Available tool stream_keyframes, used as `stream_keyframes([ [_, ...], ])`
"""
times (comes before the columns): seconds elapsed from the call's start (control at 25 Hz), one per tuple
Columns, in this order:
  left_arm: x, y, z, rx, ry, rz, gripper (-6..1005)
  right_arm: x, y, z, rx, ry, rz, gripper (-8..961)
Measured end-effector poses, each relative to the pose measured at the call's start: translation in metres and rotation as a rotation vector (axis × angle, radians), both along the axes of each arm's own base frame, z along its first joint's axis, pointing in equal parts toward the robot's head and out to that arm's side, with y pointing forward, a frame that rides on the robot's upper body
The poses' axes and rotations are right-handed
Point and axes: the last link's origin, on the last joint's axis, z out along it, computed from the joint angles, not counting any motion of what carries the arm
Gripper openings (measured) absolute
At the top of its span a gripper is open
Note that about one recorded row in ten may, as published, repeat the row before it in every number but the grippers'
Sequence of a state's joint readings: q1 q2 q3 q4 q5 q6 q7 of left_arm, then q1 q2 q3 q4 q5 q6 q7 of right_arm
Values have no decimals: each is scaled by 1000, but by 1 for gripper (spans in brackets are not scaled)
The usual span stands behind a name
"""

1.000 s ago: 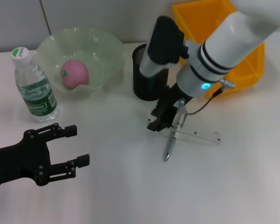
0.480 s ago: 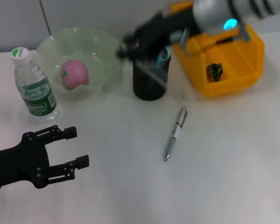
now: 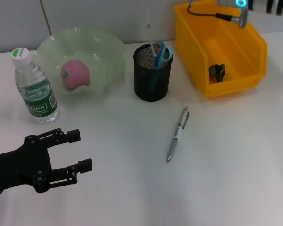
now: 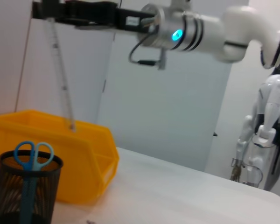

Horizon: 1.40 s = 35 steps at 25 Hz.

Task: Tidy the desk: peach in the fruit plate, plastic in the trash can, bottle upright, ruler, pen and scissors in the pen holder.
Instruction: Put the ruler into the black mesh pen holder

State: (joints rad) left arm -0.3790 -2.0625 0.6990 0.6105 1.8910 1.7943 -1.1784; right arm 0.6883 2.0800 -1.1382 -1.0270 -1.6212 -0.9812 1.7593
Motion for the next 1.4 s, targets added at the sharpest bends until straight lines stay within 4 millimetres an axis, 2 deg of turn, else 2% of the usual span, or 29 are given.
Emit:
stream_keyframes([
  [0.32, 3, -2, 1, -22, -18, -9, 798, 10, 13, -19, 40, 45, -4, 420],
  [0.68, 5, -3, 2, -32, -25, -20, 798, 20, 16, -32, 36, 11, -45, 431],
  [1.4, 8, -4, 1, -45, -25, -52, 797, 35, 25, -47, 55, -45, -107, 454],
])
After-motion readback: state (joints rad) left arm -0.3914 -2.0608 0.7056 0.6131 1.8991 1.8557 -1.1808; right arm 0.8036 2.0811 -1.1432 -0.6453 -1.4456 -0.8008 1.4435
